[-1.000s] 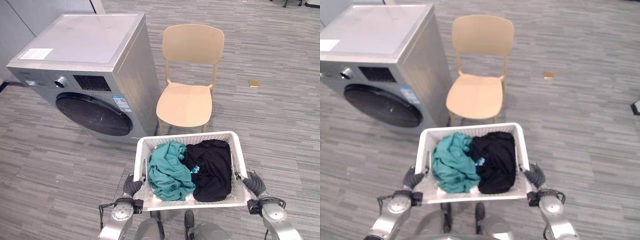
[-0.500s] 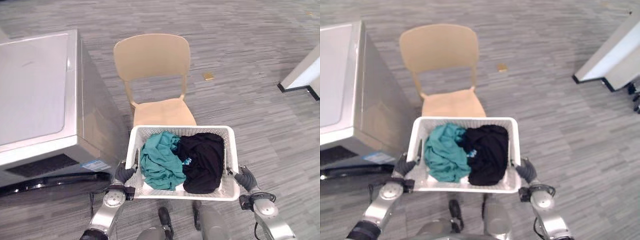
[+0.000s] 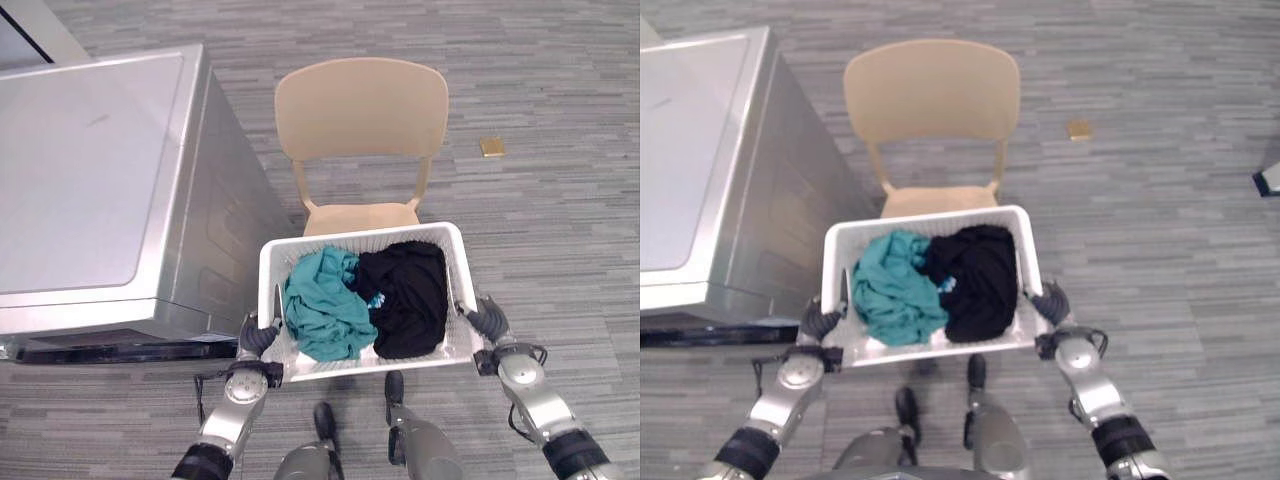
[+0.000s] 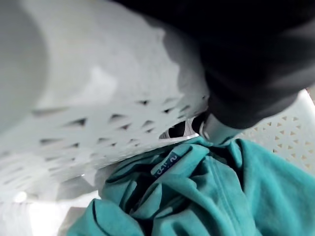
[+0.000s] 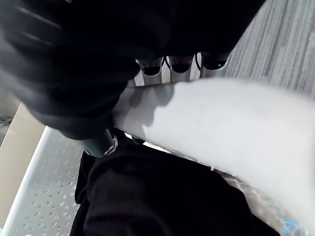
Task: Grab the laundry basket,head to the washer,open it,put in the laundry and shut it.
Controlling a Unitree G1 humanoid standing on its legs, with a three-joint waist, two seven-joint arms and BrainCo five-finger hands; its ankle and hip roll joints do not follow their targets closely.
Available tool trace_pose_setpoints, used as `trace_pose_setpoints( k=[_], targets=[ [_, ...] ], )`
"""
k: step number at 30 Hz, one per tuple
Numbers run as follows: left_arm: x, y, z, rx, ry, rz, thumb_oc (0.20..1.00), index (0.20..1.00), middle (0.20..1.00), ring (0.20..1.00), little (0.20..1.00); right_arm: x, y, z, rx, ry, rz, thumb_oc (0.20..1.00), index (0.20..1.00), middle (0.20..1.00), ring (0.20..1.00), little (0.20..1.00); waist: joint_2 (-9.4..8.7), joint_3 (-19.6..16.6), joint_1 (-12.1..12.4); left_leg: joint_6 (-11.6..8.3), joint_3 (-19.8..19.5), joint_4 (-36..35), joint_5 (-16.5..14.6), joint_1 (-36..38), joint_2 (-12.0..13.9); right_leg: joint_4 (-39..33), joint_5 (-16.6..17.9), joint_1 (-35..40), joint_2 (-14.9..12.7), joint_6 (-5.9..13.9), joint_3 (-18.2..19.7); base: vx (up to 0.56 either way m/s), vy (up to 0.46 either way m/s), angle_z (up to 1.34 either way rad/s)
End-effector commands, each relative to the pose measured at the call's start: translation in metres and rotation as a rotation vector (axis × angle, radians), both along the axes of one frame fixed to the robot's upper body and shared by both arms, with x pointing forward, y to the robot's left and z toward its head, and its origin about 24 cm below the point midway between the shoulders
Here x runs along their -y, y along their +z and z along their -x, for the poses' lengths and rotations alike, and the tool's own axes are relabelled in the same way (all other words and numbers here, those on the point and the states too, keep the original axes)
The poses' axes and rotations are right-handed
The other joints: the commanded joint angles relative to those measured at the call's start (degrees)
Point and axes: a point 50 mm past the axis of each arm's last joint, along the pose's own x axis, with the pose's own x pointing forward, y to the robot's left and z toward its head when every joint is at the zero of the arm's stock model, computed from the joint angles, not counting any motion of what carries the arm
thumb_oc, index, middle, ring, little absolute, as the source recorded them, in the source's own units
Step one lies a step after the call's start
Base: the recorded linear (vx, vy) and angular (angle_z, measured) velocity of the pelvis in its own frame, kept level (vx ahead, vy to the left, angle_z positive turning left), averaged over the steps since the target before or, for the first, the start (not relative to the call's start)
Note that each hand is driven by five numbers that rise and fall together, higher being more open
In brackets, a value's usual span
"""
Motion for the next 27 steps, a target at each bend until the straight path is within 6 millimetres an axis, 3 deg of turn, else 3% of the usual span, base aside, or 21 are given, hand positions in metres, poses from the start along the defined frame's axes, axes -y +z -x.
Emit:
trace_pose_setpoints(
  k=[1,4,11,15,16,17,18,21,27],
  targets=[
    [0.041,0.042,-0.034,0.250,-0.107,0.107,0.200,0.200,0.200,0.200,0.200,-0.020,0.026,-0.017,0.173,0.033,-0.059,0.200,0.200,0.200,0.200,0.200,-0.10,-0.75,0.16,-3.45,-1.92,1.52,-0.51,-2.09,0.00,3.55,-10.81,-0.20,-3.19,7.60,1.22,-0.13,-0.045,-0.29],
    [0.050,0.062,-0.060,0.313,-0.119,0.047,0.200,0.200,0.200,0.200,0.200,-0.031,0.039,-0.038,0.213,0.035,-0.053,0.200,0.200,0.200,0.200,0.200,0.16,0.79,0.57,-3.67,-2.33,1.40,1.12,-6.39,0.41,4.70,-10.29,-4.78,-3.07,7.53,1.46,-0.12,-0.038,-0.12],
    [0.058,0.088,-0.090,0.376,-0.118,-0.045,0.200,0.200,0.200,0.200,0.200,-0.039,0.059,-0.066,0.261,0.012,-0.012,0.200,0.200,0.200,0.200,0.200,0.28,2.87,0.76,-4.11,-3.13,1.79,2.64,-10.83,0.88,6.91,-10.04,-9.83,-3.46,7.38,1.49,-0.05,-0.023,0.02],
    [0.060,0.121,-0.120,0.435,-0.095,-0.156,0.200,0.200,0.200,0.200,0.200,-0.047,0.095,-0.096,0.346,-0.013,-0.002,0.200,0.200,0.200,0.200,0.200,0.29,5.10,0.66,-4.62,-3.70,1.96,3.80,-13.52,1.09,7.41,-9.40,-12.36,-3.53,7.55,1.44,-0.04,-0.018,-0.03],
    [0.060,0.121,-0.120,0.436,-0.095,-0.156,0.815,0.815,0.815,0.815,0.815,-0.047,0.096,-0.096,0.347,-0.013,-0.002,0.272,0.272,0.272,0.272,0.272,0.30,5.14,0.64,-4.62,-3.71,1.97,3.80,-13.52,1.09,7.41,-9.40,-12.36,-3.53,7.55,1.43,0.00,0.000,0.00],
    [0.059,0.125,-0.123,0.440,-0.090,-0.158,1.000,1.000,1.000,1.000,1.000,-0.046,0.097,-0.099,0.343,-0.018,0.003,0.517,0.517,0.517,0.517,0.517,0.28,5.42,0.69,-4.73,-3.85,1.99,3.98,-13.79,1.04,7.36,-9.37,-12.35,-3.42,7.54,1.45,0.00,-0.014,0.05],
    [0.059,0.128,-0.125,0.449,-0.089,-0.160,1.000,1.000,1.000,1.000,1.000,-0.045,0.098,-0.100,0.339,-0.024,0.005,1.000,1.000,1.000,1.000,1.000,0.33,5.57,0.74,-4.78,-3.90,1.98,4.04,-13.71,1.14,7.29,-9.39,-12.23,-3.45,7.54,1.44,0.01,-0.019,0.05],
    [0.059,0.120,-0.118,0.441,-0.091,-0.132,1.000,1.000,1.000,1.000,1.000,-0.046,0.091,-0.097,0.322,-0.021,-0.008,1.000,1.000,1.000,1.000,1.000,0.40,5.68,0.90,-4.89,-3.92,1.90,3.76,-12.62,1.35,6.87,-9.53,-11.15,-3.41,7.41,1.51,0.05,-0.004,-0.01],
    [0.049,0.076,-0.081,0.349,-0.066,-0.032,1.000,1.000,1.000,1.000,1.000,-0.027,0.045,-0.061,0.217,-0.051,-0.016,1.000,1.000,1.000,1.000,1.000,0.22,3.72,0.99,-4.94,-3.50,1.27,2.64,-8.24,1.61,4.87,-10.09,-6.51,-2.94,6.98,1.67,0.08,-0.003,0.02]
  ],
)
